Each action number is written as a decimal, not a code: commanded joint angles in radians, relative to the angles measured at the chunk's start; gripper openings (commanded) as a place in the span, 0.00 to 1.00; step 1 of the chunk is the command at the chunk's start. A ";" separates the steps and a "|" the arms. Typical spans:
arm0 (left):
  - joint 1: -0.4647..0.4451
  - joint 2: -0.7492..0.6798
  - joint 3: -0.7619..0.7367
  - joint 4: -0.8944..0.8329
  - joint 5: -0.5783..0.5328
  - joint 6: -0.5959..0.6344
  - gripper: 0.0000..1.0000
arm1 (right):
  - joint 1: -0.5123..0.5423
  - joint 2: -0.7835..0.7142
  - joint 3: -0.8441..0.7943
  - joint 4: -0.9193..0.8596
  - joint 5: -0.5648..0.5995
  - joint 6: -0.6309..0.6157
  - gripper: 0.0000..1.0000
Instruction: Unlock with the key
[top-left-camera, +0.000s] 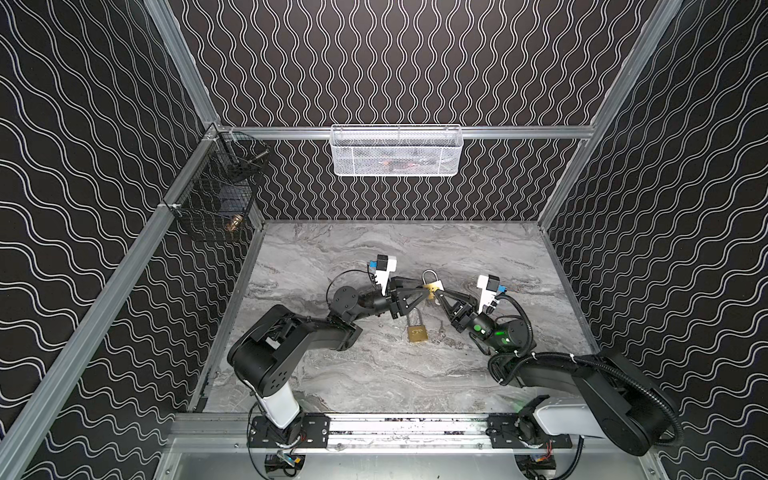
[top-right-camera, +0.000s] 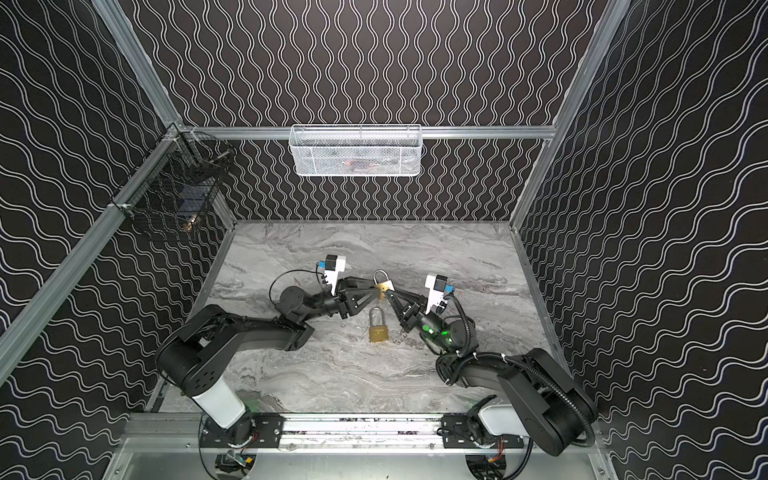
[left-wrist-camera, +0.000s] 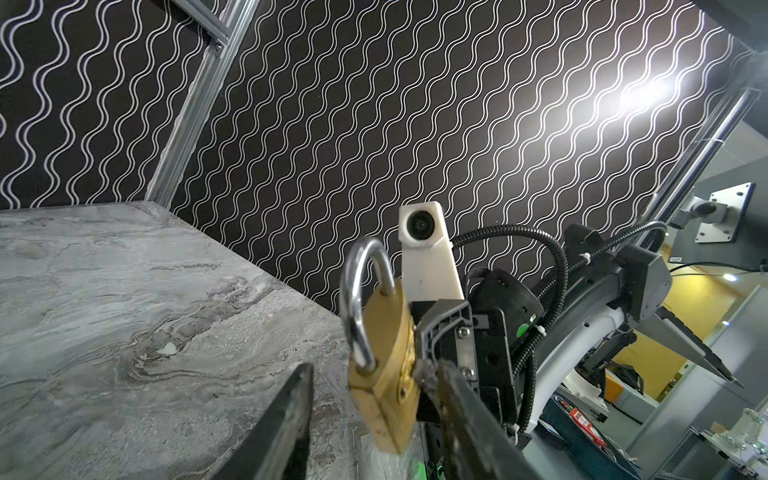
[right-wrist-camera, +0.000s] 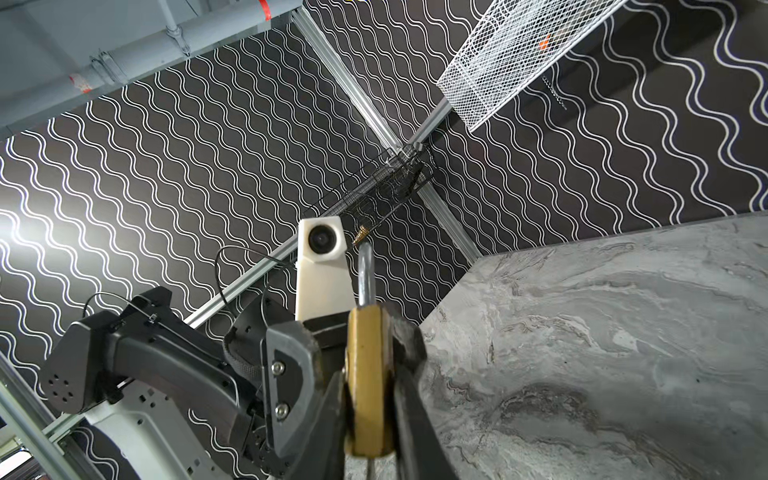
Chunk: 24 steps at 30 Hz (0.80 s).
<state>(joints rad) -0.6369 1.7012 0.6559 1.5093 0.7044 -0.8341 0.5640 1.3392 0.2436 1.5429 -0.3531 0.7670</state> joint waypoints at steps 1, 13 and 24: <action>0.000 0.004 0.023 0.041 0.028 -0.022 0.46 | 0.004 0.005 0.012 0.184 -0.001 0.002 0.00; -0.026 0.020 0.057 0.042 0.079 -0.034 0.34 | 0.010 0.019 0.036 0.185 -0.005 0.005 0.00; -0.026 0.019 0.096 0.041 0.130 -0.056 0.13 | 0.015 0.014 0.023 0.186 0.003 0.005 0.00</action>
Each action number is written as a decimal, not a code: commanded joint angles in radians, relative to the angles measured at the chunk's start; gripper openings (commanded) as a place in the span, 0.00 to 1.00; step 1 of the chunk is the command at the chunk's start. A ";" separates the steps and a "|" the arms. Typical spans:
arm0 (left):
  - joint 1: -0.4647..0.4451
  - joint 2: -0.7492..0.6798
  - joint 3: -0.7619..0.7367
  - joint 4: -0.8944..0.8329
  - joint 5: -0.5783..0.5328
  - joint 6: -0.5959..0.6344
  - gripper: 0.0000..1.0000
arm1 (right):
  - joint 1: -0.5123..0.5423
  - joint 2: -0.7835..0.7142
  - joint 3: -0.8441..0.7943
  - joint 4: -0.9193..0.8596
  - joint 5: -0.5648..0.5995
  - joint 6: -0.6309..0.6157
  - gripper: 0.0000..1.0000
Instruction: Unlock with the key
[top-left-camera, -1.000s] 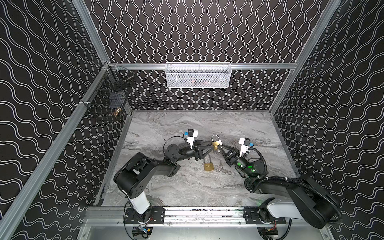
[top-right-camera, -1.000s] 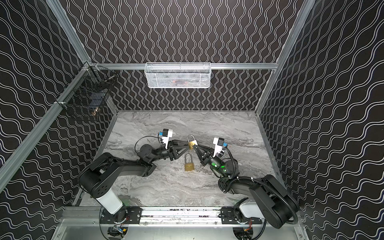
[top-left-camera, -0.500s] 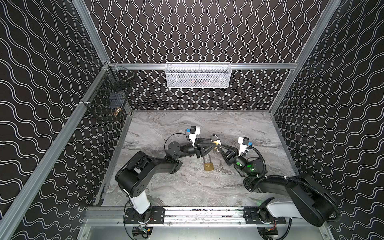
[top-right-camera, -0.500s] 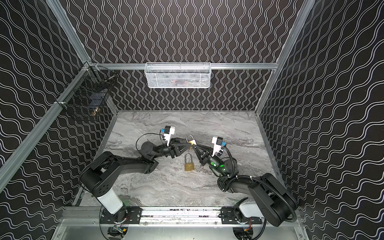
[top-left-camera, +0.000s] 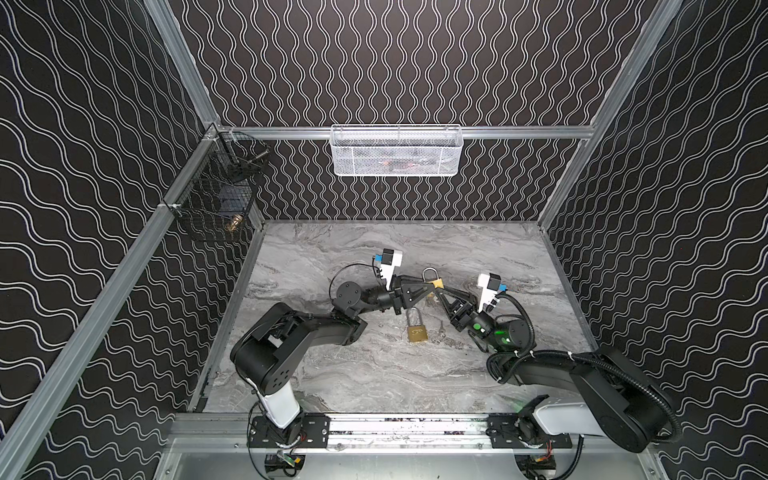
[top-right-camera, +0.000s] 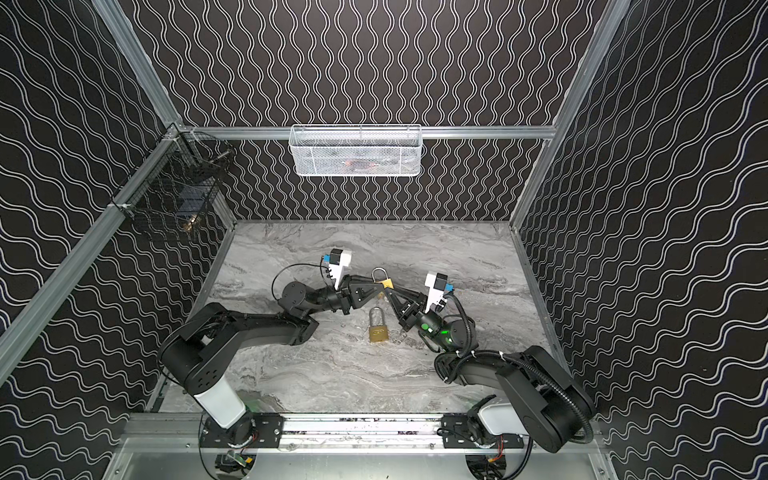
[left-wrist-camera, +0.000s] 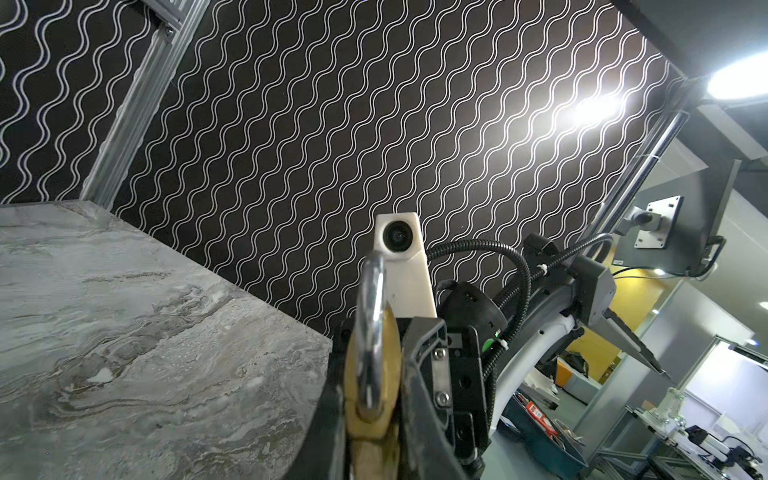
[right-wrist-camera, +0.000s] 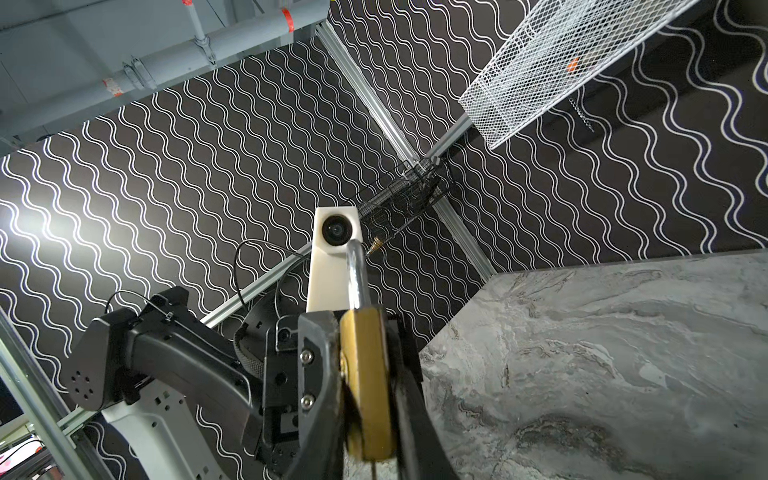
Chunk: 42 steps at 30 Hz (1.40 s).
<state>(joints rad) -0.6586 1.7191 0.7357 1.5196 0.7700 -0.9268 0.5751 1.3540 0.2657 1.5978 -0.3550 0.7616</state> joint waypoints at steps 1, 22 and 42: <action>-0.004 0.007 0.023 0.031 0.075 0.033 0.11 | 0.005 0.001 0.002 0.130 0.004 0.010 0.00; 0.084 -0.006 -0.049 0.025 -0.026 -0.098 0.00 | 0.000 -0.141 -0.170 -0.035 0.144 -0.050 0.76; 0.096 -0.304 -0.127 -0.704 -0.242 0.120 0.00 | 0.355 -0.353 0.194 -1.228 0.651 -0.621 0.43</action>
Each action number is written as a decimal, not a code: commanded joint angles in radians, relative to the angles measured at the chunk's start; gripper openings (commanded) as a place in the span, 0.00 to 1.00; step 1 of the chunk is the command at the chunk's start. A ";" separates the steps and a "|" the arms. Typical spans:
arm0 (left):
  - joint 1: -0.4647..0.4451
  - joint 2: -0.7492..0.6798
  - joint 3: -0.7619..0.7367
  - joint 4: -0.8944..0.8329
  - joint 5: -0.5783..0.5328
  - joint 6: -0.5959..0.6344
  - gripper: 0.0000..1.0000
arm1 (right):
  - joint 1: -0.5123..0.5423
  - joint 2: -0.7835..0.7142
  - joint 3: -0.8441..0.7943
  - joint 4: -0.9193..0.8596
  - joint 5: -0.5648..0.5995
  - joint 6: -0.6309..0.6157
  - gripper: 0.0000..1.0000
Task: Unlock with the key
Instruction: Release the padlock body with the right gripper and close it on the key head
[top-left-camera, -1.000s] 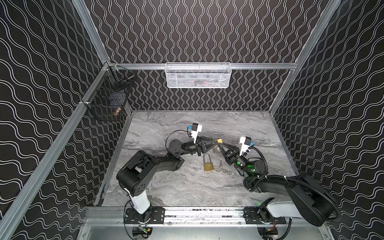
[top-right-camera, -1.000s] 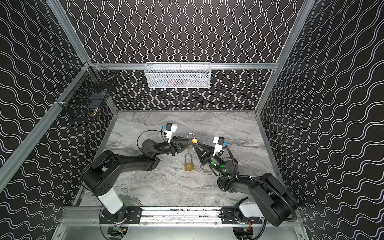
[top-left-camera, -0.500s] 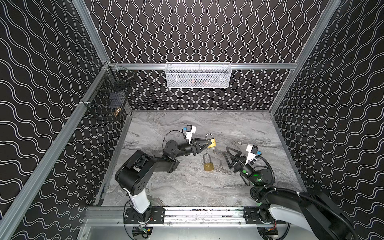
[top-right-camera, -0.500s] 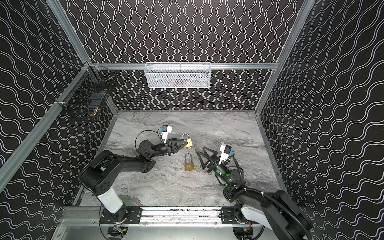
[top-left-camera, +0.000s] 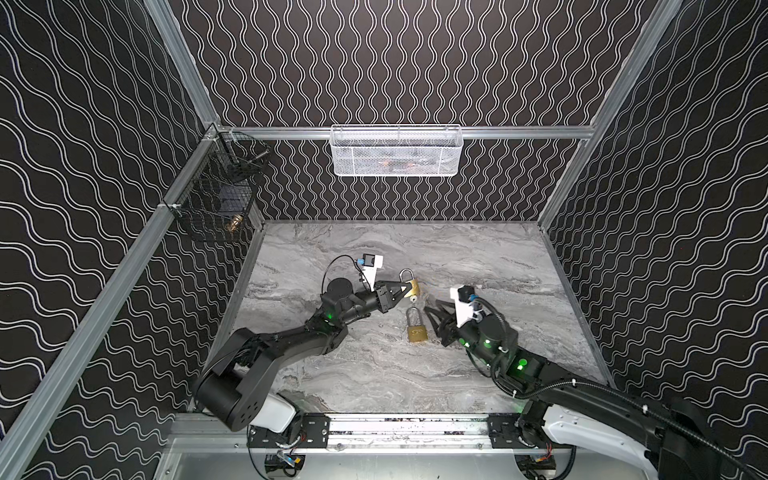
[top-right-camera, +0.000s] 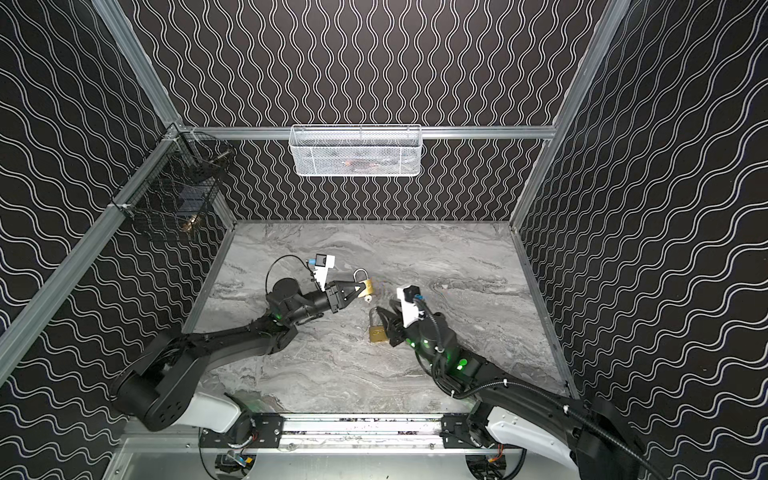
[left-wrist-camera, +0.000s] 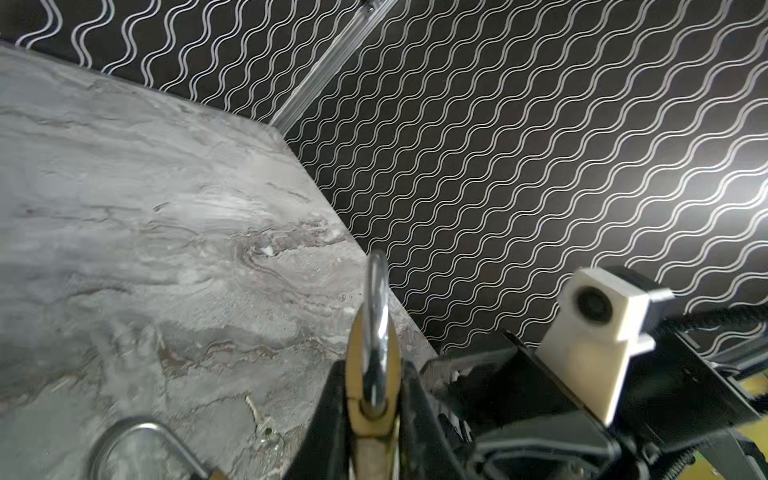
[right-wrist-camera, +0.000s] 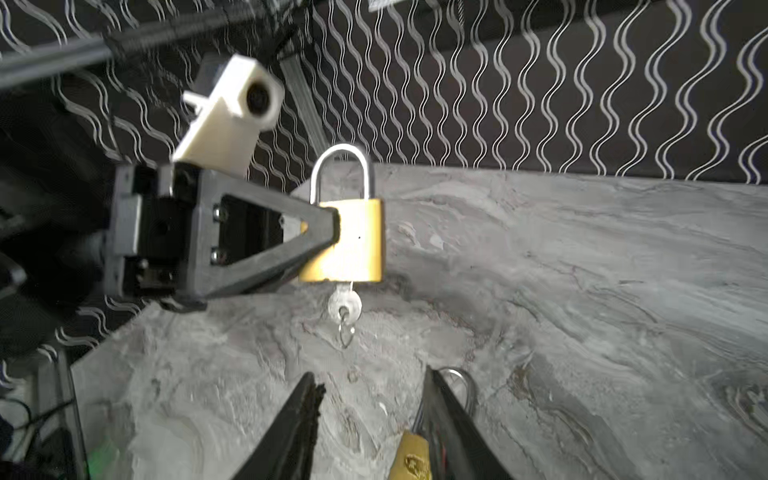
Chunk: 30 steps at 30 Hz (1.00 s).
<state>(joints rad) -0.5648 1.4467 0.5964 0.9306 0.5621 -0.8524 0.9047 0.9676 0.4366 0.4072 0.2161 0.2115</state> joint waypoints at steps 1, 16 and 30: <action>0.000 -0.045 0.014 -0.138 -0.036 0.034 0.00 | 0.041 0.054 0.031 -0.022 0.087 -0.075 0.43; 0.001 -0.200 -0.007 -0.347 -0.121 0.014 0.00 | 0.176 0.277 0.175 0.032 0.233 -0.144 0.51; 0.000 -0.223 -0.009 -0.319 -0.087 -0.025 0.00 | 0.179 0.340 0.214 0.054 0.236 -0.164 0.33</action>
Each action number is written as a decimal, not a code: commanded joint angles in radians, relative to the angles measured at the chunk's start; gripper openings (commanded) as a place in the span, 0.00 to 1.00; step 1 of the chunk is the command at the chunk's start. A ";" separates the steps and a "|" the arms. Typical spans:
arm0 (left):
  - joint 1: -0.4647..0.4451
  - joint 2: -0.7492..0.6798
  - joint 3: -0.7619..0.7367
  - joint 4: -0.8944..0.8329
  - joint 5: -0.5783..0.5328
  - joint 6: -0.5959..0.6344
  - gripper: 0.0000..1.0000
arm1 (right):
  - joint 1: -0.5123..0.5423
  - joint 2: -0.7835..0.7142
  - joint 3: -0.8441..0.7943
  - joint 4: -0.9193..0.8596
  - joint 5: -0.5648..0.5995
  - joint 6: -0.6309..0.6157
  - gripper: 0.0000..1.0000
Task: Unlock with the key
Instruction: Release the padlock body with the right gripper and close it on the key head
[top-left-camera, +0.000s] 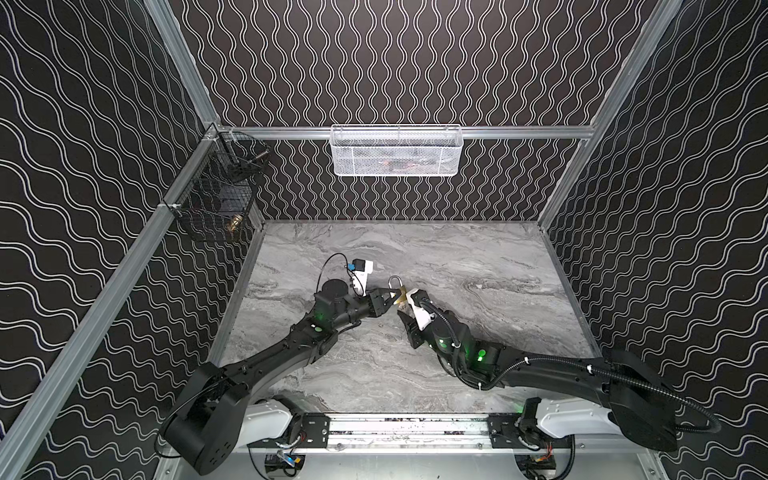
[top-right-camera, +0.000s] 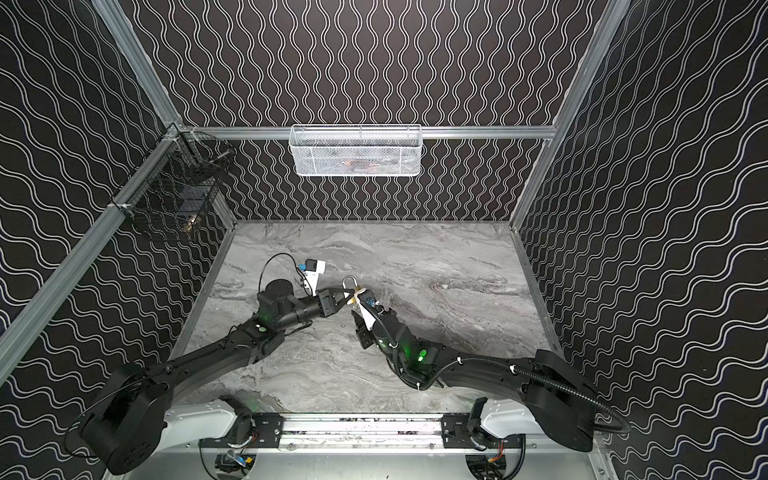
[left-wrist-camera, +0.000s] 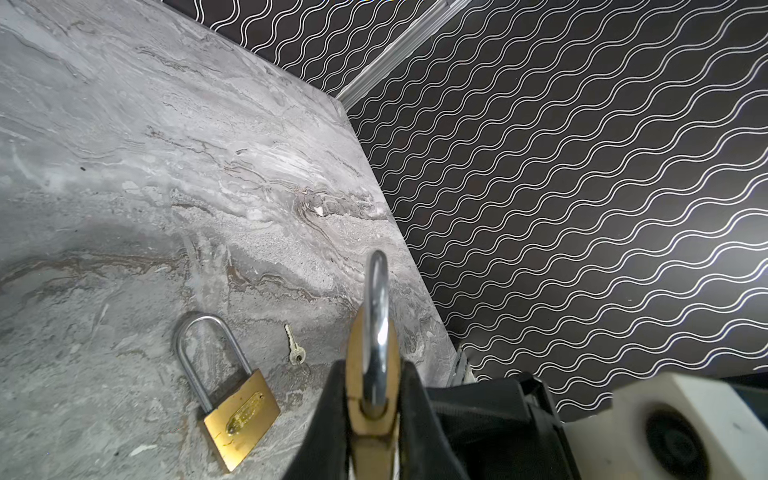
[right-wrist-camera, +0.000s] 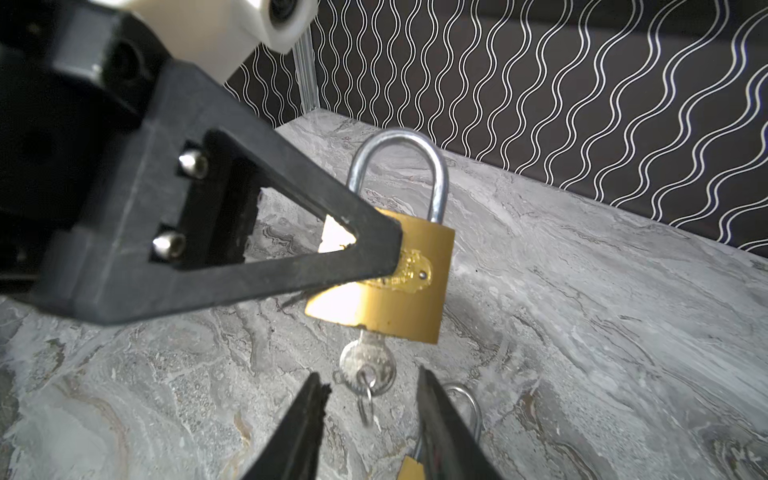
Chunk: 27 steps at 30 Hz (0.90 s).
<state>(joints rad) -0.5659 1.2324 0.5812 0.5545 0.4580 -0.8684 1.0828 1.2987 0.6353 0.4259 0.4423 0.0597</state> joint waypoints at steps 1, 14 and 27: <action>0.000 -0.011 0.006 0.060 0.018 -0.011 0.00 | 0.002 0.014 0.020 0.036 0.012 -0.013 0.31; 0.001 -0.012 0.000 0.076 0.021 -0.029 0.00 | 0.002 0.056 0.050 0.029 0.027 -0.020 0.27; 0.001 -0.023 -0.007 0.067 0.015 -0.027 0.00 | 0.002 0.059 0.060 0.033 0.027 -0.029 0.14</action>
<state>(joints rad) -0.5648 1.2167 0.5751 0.5560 0.4572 -0.8917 1.0836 1.3632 0.6868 0.4328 0.4648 0.0410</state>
